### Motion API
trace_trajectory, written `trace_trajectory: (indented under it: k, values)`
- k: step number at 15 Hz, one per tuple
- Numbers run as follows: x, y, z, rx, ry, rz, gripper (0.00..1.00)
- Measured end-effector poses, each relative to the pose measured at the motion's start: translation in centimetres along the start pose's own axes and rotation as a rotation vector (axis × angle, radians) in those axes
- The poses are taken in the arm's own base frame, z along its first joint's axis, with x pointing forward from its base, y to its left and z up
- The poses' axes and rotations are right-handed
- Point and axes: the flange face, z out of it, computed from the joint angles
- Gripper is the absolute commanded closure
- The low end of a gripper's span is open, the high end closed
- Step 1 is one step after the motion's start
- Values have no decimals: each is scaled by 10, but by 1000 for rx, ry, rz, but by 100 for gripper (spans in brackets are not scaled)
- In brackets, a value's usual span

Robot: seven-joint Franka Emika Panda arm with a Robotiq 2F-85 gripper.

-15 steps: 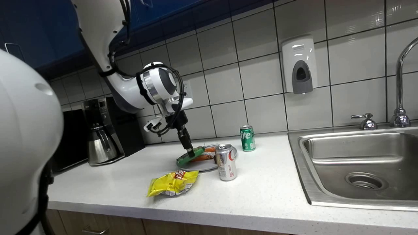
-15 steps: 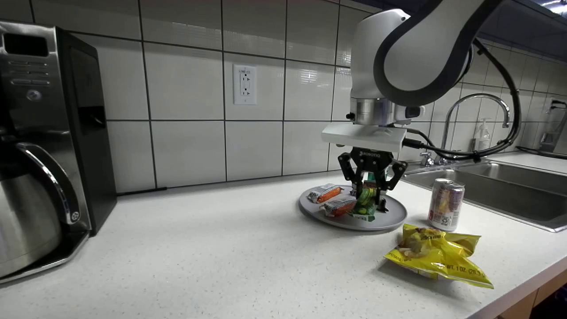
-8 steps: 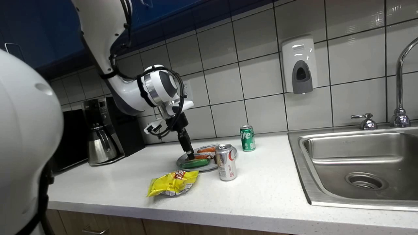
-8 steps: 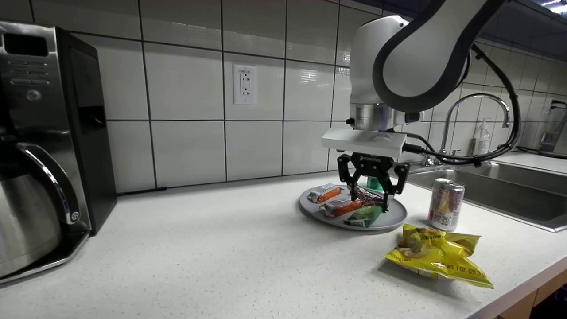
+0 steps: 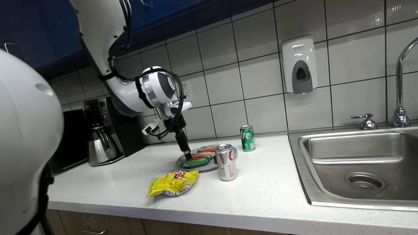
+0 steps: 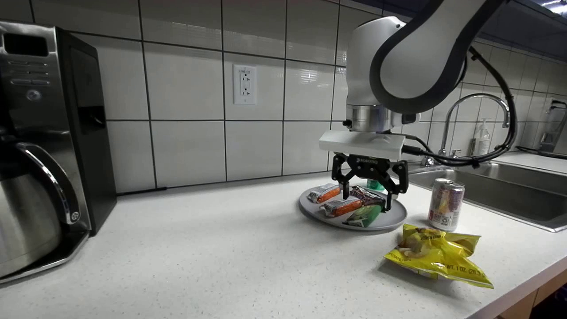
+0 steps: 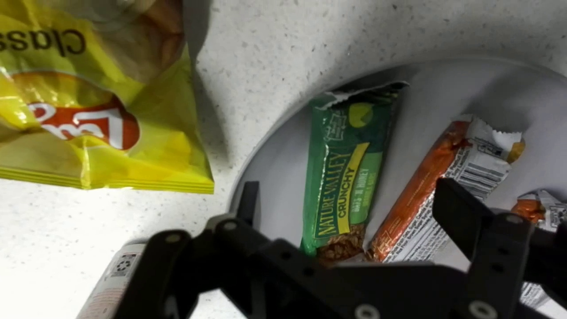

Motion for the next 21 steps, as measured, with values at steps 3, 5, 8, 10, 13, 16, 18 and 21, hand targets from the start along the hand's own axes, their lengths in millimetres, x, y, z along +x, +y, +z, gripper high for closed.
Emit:
trace_trajectory:
  k: [3,5,8,10,13,16,18,21]
  values:
    - [-9,-8,-7,12,0,-95,0]
    - [-16,-13,-14,20,-5,-169,0]
    - [-25,-16,-26,26,-19,-297,0]
    - [-29,-16,-34,20,-32,-383,0]
    - [-31,-15,-50,27,-39,-516,0]
    - [-30,-10,-67,31,-45,-642,0]
    - [-28,-5,-78,27,-45,-706,0]
    - [-28,5,-91,25,-60,-784,0]
